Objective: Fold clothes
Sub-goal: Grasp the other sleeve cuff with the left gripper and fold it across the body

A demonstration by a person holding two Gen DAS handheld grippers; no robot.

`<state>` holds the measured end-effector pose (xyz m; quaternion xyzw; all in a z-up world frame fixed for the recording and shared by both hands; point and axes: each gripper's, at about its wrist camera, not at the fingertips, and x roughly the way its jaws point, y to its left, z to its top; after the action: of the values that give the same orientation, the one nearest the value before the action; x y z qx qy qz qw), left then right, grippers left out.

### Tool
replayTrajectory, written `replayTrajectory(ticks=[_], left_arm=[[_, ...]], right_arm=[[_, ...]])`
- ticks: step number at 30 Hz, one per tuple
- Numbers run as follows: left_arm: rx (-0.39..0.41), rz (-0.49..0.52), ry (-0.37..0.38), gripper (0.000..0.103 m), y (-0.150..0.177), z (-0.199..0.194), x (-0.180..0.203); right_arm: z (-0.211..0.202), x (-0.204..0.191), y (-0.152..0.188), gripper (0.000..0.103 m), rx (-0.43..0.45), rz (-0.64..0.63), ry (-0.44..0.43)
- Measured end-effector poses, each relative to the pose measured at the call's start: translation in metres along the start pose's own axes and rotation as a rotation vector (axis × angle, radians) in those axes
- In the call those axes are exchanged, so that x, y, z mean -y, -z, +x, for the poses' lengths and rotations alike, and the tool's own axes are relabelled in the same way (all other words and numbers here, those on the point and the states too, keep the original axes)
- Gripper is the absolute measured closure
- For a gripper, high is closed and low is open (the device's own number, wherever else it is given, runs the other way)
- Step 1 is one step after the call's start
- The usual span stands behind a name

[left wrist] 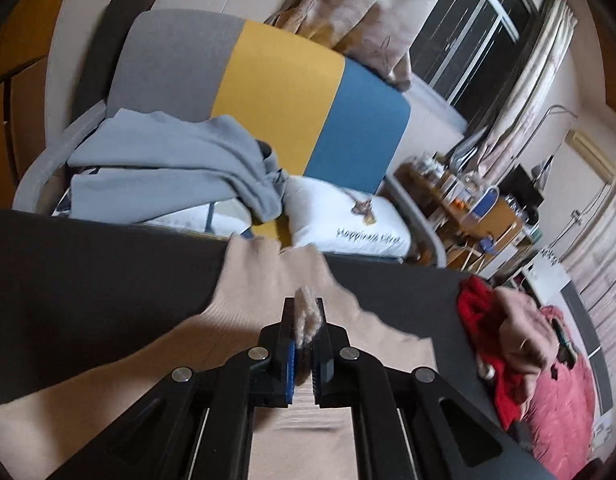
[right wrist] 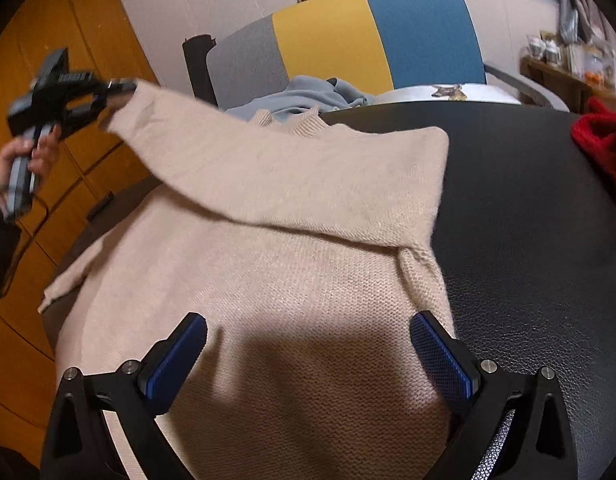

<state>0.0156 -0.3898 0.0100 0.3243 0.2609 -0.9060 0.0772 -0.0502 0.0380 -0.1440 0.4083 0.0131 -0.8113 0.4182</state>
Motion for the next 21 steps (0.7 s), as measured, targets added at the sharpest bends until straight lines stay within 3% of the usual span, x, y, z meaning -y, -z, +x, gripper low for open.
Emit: replayTrajectory(ticks=[2,7,11,12,14,15,18,21], left_arm=[[0.0,-0.012,0.0,0.099,0.009,-0.008,-0.009],[0.013,-0.064,-0.019,0.099,0.041,-0.032,-0.044],[-0.08,-0.12,-0.087,0.099,0.074,-0.013,-0.081],[-0.102,-0.131,-0.092,0.099,0.081,-0.006,-0.087],[-0.129,-0.141,-0.115,0.099,0.094,0.005,-0.094],[-0.142,-0.146,-0.127,0.099,0.1,0.01,-0.098],[-0.157,-0.155,-0.146,0.099,0.109,0.018,-0.106],[-0.128,-0.148,-0.143,0.099,0.106,0.012,-0.106]], right_arm=[[-0.002,0.002,-0.008,0.0,-0.012,0.031,0.01],[-0.02,0.019,-0.037,0.0,0.095,0.113,0.026],[-0.007,0.046,-0.064,0.002,0.108,0.182,0.07],[0.003,0.053,-0.071,0.006,0.088,0.196,0.079],[0.023,0.066,-0.085,0.037,0.048,0.225,0.096],[0.034,0.073,-0.092,0.043,0.026,0.242,0.101],[0.06,0.088,-0.103,0.045,-0.024,0.285,0.085],[0.07,0.082,-0.111,0.049,-0.048,0.237,0.095]])
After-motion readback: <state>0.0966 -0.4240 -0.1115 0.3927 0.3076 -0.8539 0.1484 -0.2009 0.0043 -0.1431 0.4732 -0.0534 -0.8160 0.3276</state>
